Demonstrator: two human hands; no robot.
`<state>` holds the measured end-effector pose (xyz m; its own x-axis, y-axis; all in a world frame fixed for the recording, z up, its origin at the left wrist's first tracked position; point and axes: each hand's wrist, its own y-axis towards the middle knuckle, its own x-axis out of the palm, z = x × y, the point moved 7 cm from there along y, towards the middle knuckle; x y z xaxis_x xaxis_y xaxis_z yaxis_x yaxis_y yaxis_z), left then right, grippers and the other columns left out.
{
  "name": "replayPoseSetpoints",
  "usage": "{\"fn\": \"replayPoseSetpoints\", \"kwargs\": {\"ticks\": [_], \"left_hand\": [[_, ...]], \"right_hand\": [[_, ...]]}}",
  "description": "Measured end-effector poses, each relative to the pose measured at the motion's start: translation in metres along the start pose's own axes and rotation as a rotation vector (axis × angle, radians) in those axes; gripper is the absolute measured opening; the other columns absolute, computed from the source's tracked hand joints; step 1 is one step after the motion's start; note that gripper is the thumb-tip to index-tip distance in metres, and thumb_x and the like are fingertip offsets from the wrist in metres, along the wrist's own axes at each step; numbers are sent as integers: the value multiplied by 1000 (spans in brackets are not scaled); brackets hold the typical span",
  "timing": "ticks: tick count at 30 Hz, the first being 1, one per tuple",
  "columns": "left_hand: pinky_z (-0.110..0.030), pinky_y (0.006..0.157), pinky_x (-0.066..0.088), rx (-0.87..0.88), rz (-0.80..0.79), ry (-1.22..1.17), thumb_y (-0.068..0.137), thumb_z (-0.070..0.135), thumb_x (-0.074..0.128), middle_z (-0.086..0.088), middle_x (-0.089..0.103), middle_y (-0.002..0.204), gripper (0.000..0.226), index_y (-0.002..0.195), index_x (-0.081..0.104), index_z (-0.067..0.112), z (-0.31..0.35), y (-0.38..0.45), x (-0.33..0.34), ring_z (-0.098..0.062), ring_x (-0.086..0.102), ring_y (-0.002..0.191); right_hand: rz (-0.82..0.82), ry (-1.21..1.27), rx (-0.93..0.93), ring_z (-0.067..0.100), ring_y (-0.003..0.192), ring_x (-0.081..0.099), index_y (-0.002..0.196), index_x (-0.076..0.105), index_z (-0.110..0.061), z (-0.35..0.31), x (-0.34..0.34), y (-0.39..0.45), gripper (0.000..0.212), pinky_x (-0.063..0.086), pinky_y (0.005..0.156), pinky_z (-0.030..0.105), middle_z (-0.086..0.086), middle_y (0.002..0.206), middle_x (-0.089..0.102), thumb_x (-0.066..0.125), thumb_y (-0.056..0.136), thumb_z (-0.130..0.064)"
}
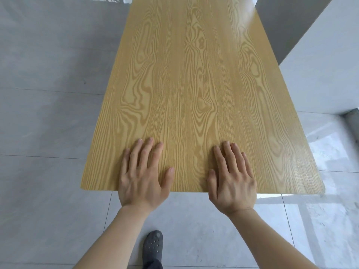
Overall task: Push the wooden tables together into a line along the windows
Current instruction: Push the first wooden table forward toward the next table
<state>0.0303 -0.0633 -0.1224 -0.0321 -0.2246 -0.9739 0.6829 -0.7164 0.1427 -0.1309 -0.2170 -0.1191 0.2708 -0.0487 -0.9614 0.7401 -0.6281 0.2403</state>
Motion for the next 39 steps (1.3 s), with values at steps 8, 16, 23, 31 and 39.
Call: {"fn": "replayPoseSetpoints", "kwargs": {"ticks": [8,16,23,31,39], "left_hand": [[-53,123,20,6,16,13,95,58,37,-2,39,160,67,151,44,22,-13,67,9,-26,25,153],[-53,123,19,3,37,1,94,57,38,-2,40,159,66,150,45,23,-17,133,18,-26,26,152],[-53,123,19,4,61,-1,94,57,38,-1,41,159,65,149,46,23,-18,186,26,-26,27,152],[-52,123,19,3,69,5,94,57,38,-1,40,159,65,150,45,24,-20,226,33,-25,27,152],[-53,123,19,3,57,2,94,56,38,-2,40,159,65,150,45,23,-21,225,33,-26,26,152]], "right_hand": [[23,-14,15,35,151,29,151,46,-11,0,20,64,60,22,123,50,16,159,40,38,97,-37],[51,-14,11,35,150,31,149,48,-11,6,34,128,59,23,123,50,15,158,41,39,97,-37],[87,-10,8,35,149,33,148,49,-11,14,45,180,58,23,123,49,15,157,43,41,96,-36],[111,-13,17,35,148,34,147,50,-12,19,55,218,58,25,122,49,15,156,45,40,96,-37],[84,-18,16,35,149,33,148,49,-13,18,56,217,59,24,123,48,15,157,44,38,96,-38]]}}
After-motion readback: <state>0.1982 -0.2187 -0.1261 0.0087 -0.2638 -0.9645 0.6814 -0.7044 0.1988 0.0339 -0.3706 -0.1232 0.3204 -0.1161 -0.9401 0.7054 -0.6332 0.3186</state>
